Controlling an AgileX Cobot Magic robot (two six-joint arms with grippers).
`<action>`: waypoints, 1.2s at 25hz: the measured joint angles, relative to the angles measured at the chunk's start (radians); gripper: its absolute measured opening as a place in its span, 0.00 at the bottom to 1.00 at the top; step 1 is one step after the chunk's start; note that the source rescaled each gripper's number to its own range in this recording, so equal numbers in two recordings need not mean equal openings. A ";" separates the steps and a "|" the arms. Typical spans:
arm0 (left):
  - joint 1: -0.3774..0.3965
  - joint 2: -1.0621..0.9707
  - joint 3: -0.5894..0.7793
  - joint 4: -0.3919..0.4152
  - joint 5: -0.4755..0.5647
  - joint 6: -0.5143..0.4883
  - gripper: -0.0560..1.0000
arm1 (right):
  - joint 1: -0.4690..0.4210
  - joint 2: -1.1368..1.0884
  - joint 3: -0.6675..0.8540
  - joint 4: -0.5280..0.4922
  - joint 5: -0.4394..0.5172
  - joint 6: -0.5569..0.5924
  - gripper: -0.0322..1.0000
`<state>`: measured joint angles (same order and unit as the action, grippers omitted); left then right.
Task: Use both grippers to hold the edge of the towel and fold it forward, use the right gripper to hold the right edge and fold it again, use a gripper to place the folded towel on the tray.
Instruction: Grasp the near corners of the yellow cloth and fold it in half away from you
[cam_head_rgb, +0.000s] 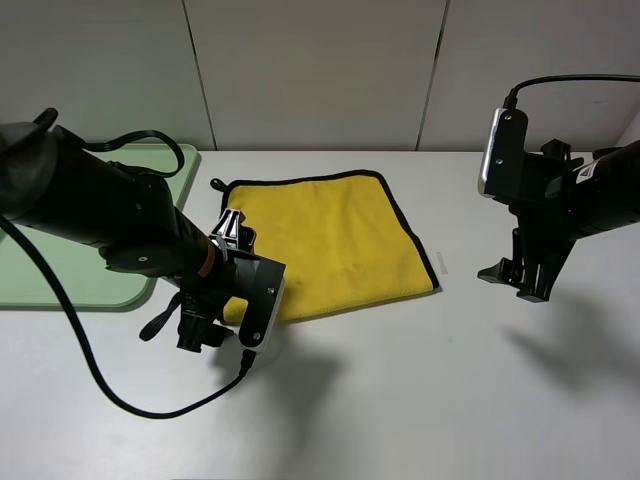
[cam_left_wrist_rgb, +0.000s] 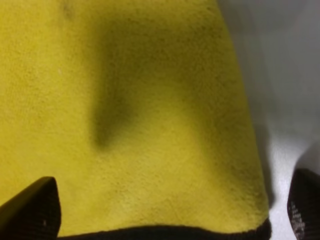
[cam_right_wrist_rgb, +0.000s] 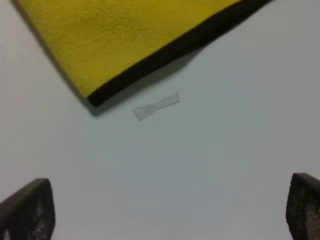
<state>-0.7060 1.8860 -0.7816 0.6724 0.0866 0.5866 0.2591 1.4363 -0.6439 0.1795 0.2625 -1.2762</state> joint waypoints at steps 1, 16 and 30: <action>0.000 0.001 -0.001 0.000 0.000 0.000 0.91 | 0.000 0.006 0.000 0.000 -0.005 -0.026 1.00; 0.000 0.002 -0.001 0.000 -0.007 0.000 0.90 | 0.066 0.181 0.000 0.003 -0.208 -0.135 1.00; 0.000 0.003 -0.003 0.000 -0.008 0.000 0.89 | 0.143 0.325 -0.001 0.003 -0.346 -0.136 1.00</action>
<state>-0.7060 1.8892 -0.7849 0.6724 0.0785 0.5866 0.4016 1.7617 -0.6450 0.1827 -0.0832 -1.4118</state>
